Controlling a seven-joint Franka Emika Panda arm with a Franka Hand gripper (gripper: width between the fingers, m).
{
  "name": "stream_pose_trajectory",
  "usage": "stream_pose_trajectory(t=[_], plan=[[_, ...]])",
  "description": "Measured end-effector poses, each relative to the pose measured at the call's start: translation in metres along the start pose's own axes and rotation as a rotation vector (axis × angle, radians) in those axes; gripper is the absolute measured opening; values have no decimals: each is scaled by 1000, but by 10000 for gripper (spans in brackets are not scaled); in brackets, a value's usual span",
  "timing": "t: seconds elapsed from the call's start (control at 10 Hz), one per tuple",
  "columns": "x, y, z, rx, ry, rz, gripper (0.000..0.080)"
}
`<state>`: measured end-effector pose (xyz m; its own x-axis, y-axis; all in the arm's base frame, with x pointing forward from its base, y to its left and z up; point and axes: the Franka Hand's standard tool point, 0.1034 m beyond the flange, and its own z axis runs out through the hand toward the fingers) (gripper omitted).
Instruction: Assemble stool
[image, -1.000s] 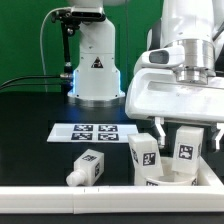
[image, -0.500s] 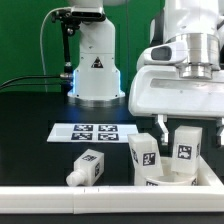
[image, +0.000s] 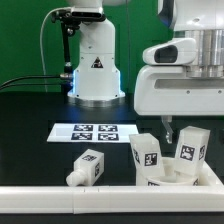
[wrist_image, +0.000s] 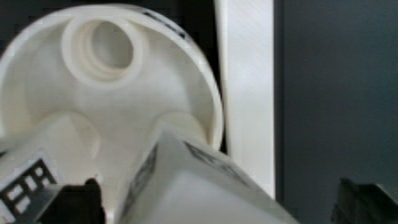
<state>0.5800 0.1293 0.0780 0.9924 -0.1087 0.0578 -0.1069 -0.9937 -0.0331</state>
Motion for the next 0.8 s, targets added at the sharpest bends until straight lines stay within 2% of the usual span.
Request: stream_pose_trajectory(t=[0.1, 0.4, 0.7, 0.8], plan=[[1, 1, 0, -1, 7, 12, 648], [8, 14, -4, 40, -10, 275, 648], [10, 15, -2, 35, 15, 297, 623], [10, 15, -2, 36, 15, 321, 450]])
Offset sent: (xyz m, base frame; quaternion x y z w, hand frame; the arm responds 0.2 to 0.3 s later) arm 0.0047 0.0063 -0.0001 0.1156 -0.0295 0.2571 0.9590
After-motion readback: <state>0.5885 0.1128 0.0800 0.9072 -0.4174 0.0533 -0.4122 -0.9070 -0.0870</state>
